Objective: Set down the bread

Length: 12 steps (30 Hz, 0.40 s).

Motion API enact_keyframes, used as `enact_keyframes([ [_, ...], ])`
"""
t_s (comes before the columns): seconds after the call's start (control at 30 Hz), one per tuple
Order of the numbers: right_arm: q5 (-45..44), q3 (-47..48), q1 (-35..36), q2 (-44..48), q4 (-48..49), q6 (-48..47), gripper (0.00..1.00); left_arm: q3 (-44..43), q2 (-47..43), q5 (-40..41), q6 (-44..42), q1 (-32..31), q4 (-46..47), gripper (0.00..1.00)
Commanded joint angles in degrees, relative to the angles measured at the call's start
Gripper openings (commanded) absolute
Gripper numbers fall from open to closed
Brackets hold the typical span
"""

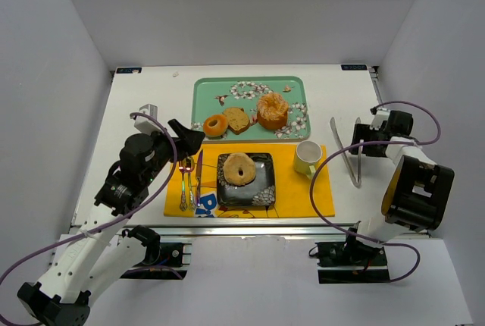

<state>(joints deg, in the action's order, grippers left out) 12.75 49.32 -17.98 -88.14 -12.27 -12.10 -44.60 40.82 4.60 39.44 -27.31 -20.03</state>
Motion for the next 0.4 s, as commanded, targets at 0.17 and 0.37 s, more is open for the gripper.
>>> enact_keyframes([
  [0.17, 2.54, 17.45, 0.40, 5.43, -8.02, 1.71, 0.90, -1.01, 0.05, -0.29, -0.86, 0.15, 0.61, 0.90],
  [0.37, 8.68, 31.26, 3.82, 3.86, -9.97, 6.47, 0.89, -2.24, 1.02, -0.56, -1.38, 0.15, 0.17, 0.90],
])
